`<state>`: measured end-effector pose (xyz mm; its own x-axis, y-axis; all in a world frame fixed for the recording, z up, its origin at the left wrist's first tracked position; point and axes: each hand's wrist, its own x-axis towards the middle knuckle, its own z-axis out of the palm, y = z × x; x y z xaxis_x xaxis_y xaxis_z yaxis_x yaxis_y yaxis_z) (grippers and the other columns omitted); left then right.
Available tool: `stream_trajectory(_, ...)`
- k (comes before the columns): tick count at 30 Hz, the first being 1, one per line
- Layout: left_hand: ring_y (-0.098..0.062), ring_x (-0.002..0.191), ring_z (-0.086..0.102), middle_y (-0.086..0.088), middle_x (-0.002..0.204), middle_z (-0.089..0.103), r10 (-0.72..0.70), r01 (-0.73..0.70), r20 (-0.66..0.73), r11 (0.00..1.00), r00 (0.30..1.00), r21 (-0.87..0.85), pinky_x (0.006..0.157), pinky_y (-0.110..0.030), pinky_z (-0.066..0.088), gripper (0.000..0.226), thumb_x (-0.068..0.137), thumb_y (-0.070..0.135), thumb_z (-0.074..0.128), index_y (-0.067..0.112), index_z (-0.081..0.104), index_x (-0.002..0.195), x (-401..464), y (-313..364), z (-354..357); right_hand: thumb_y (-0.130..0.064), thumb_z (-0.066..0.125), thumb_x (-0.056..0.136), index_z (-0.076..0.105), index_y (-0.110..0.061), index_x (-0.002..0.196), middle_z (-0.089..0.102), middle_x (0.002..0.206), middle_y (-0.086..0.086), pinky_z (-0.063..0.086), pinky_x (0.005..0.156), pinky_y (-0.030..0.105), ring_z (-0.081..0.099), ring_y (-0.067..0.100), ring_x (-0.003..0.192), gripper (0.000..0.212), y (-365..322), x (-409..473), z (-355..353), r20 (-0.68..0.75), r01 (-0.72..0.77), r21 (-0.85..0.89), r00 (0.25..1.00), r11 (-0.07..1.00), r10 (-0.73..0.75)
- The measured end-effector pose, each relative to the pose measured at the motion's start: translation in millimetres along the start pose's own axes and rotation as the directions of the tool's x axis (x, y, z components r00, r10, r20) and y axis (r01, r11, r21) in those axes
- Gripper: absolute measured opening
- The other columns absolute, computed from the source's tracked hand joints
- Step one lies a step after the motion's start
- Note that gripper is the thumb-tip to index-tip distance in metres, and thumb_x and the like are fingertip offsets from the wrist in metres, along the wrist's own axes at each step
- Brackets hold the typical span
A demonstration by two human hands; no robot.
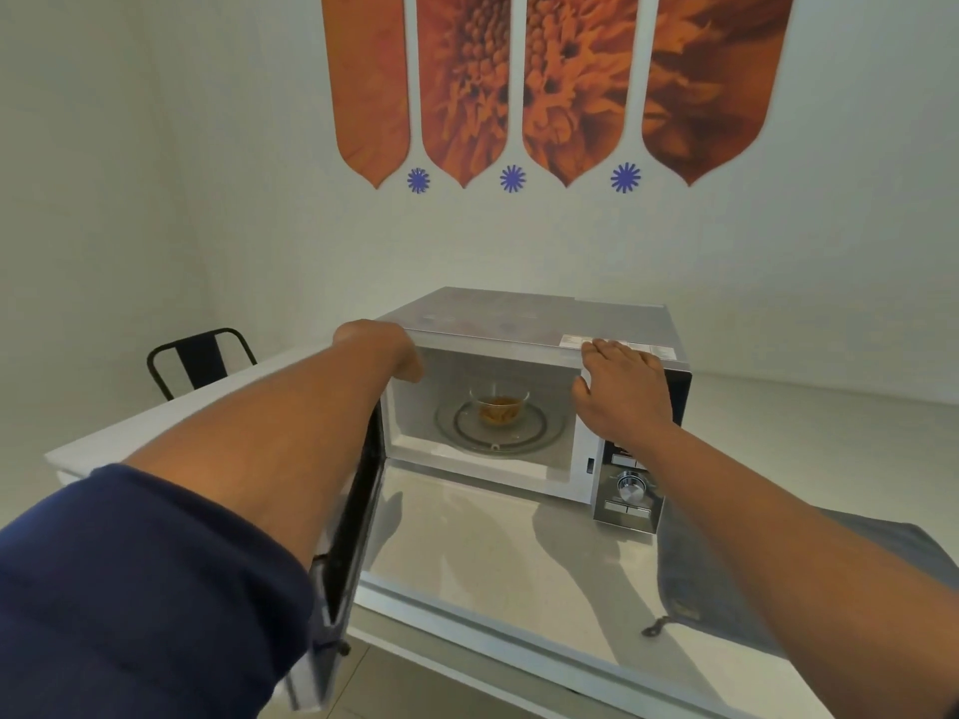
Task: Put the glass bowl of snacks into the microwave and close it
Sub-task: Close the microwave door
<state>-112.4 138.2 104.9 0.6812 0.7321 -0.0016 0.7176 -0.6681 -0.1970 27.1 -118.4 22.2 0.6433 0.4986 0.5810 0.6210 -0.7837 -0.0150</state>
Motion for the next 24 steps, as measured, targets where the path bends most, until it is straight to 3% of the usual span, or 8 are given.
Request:
stream_trajectory(2, -0.027, 0.109, 0.056, -0.002, 0.134, 0.059, 0.020, -0.019, 0.015, 1.000, 1.000, -0.025, 0.080, -0.040, 0.040, 0.065, 0.081, 0.055, 0.052, 0.025, 0.053, 0.139, 2, 5, -5, -0.042, 0.036, 0.095, 0.052, -0.016, 0.142, 0.054, 0.147, 0.005, 0.032, 0.113, 0.048, 0.048, 0.026, 0.137, 0.056, 1, 1, -1, 0.010, -0.004, 0.020, 1.000, 1.000, 0.004)
stream_trajectory(5, -0.028, 0.123, 0.057, -0.003, 0.137, 0.059, 0.029, -0.030, -0.010, 0.996, 1.000, -0.079, 0.081, -0.040, 0.039, 0.064, 0.081, 0.055, 0.050, 0.026, 0.053, 0.137, 3, 16, -5, -0.040, 0.037, 0.096, 0.053, -0.016, 0.141, 0.056, 0.145, 0.005, 0.034, 0.112, 0.049, 0.050, 0.026, 0.134, 0.053, 1, 1, -4, 0.015, -0.008, 0.047, 1.000, 0.999, 0.008)
stream_trajectory(9, -0.024, 0.091, 0.057, 0.001, 0.097, 0.060, 0.069, -0.087, -0.105, 0.979, 0.992, -0.184, 0.072, -0.036, 0.040, 0.046, 0.082, 0.051, 0.047, 0.025, 0.061, 0.116, 1, 35, -1, -0.039, 0.036, 0.095, 0.062, -0.015, 0.129, 0.065, 0.133, 0.007, 0.040, 0.104, 0.049, 0.059, 0.029, 0.120, 0.049, 3, 3, -11, 0.016, -0.012, 0.091, 1.000, 0.996, 0.010)
stream_trajectory(13, -0.021, 0.082, 0.062, 0.000, 0.091, 0.064, 0.126, -0.158, -0.153, 0.962, 0.980, -0.223, 0.080, -0.036, 0.051, 0.036, 0.081, 0.046, 0.045, 0.022, 0.064, 0.099, 3, 52, -1, -0.037, 0.037, 0.093, 0.069, -0.015, 0.111, 0.073, 0.111, 0.009, 0.050, 0.086, 0.043, 0.065, 0.029, 0.093, 0.043, 8, 9, -19, 0.036, -0.052, 0.188, 0.998, 0.981, 0.046)
stream_trajectory(16, -0.027, 0.096, 0.062, -0.005, 0.100, 0.066, 0.178, -0.217, -0.184, 0.951, 0.967, -0.220, 0.091, -0.041, 0.051, 0.041, 0.078, 0.043, 0.046, 0.020, 0.067, 0.103, 7, 64, -2, -0.037, 0.039, 0.093, 0.068, -0.018, 0.121, 0.071, 0.119, 0.009, 0.051, 0.086, 0.042, 0.064, 0.030, 0.100, 0.044, 13, 10, -20, 0.057, -0.073, 0.254, 0.997, 0.965, 0.060)
stream_trajectory(19, -0.034, 0.116, 0.058, -0.012, 0.129, 0.062, 0.157, -0.197, -0.170, 0.948, 0.973, -0.251, 0.099, -0.044, 0.048, 0.053, 0.084, 0.045, 0.042, 0.016, 0.063, 0.124, 10, 77, -3, -0.039, 0.038, 0.093, 0.068, -0.018, 0.123, 0.071, 0.122, 0.008, 0.047, 0.084, 0.037, 0.063, 0.029, 0.104, 0.047, 17, 10, -18, 0.054, -0.083, 0.322, 0.996, 0.943, 0.069)
stream_trajectory(22, -0.040, 0.142, 0.038, -0.020, 0.162, 0.031, 0.128, -0.159, -0.120, 0.939, 0.984, -0.303, 0.114, -0.052, 0.034, 0.070, 0.090, 0.049, 0.035, 0.015, 0.040, 0.151, 9, 88, -5, -0.041, 0.034, 0.095, 0.070, -0.023, 0.119, 0.072, 0.120, 0.005, 0.040, 0.082, 0.033, 0.062, 0.028, 0.105, 0.047, 20, 10, -16, 0.046, -0.096, 0.341, 0.995, 0.935, 0.085)
stream_trajectory(24, -0.046, 0.150, 0.021, -0.017, 0.170, 0.005, 0.132, -0.156, -0.092, 0.930, 0.987, -0.334, 0.119, -0.058, 0.022, 0.077, 0.091, 0.051, 0.029, 0.020, 0.019, 0.160, 7, 96, -6, -0.045, 0.033, 0.098, 0.071, -0.025, 0.120, 0.071, 0.124, 0.003, 0.035, 0.081, 0.031, 0.061, 0.027, 0.110, 0.048, 22, 9, -18, 0.060, -0.119, 0.405, 0.993, 0.906, 0.104)
